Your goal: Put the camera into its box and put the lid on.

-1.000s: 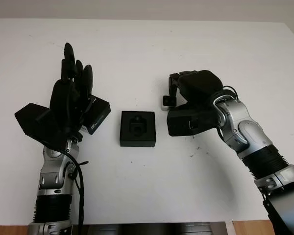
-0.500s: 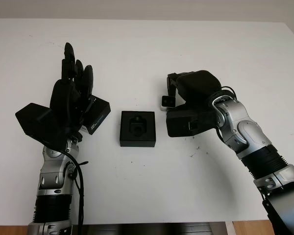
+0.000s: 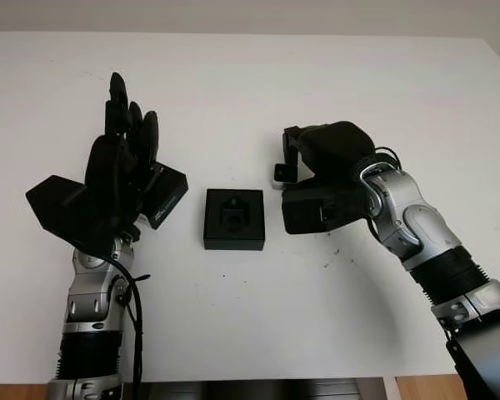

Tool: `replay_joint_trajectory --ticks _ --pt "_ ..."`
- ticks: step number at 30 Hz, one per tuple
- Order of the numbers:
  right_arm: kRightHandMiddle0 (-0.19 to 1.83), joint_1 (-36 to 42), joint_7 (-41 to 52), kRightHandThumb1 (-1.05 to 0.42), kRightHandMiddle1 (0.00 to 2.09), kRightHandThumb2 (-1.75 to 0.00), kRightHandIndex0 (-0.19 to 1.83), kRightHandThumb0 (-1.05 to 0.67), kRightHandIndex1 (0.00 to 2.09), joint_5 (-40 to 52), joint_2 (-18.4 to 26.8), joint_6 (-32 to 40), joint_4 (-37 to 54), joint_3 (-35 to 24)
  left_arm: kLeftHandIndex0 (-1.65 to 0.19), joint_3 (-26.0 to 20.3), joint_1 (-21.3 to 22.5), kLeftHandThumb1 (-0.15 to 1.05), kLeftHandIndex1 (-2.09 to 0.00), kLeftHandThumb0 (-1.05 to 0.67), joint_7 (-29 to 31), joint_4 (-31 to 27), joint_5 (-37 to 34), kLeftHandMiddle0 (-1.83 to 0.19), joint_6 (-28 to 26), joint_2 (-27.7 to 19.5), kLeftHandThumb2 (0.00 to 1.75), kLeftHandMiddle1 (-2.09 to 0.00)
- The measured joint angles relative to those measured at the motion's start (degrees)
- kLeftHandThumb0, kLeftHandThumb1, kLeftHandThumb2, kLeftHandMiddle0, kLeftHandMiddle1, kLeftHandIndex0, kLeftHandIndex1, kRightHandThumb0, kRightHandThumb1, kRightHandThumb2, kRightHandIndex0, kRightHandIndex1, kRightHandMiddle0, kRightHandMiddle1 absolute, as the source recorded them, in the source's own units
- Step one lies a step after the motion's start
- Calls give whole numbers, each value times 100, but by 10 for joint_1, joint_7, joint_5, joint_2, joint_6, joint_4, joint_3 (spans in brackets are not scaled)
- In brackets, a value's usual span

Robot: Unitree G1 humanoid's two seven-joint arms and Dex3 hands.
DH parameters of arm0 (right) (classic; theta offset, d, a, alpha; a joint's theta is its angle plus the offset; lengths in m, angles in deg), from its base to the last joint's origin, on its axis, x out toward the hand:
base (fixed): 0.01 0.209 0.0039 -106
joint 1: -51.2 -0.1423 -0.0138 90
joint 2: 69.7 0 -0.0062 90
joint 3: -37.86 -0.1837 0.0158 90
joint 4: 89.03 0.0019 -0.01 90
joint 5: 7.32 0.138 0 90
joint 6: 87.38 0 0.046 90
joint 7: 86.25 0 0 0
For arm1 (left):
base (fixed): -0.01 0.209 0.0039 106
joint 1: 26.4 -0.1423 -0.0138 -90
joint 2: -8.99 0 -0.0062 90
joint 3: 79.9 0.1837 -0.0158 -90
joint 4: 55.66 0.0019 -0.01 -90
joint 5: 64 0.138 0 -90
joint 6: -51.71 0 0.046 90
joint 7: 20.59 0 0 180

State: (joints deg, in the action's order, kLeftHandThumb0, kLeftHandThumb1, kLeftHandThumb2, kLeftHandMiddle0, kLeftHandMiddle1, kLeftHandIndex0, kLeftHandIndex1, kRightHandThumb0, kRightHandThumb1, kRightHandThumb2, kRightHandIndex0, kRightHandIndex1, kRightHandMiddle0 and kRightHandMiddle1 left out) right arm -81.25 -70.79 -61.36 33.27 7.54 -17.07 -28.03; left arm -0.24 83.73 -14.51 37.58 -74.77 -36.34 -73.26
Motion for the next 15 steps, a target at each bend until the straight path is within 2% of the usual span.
replay_joint_trajectory --ticks 15 --pt "10 0 -5 -95 156 -5 27 -71 5 0 0 0 0 1 19 0 0 105 0 -77 0 0 1 19 2 -1 48 0"
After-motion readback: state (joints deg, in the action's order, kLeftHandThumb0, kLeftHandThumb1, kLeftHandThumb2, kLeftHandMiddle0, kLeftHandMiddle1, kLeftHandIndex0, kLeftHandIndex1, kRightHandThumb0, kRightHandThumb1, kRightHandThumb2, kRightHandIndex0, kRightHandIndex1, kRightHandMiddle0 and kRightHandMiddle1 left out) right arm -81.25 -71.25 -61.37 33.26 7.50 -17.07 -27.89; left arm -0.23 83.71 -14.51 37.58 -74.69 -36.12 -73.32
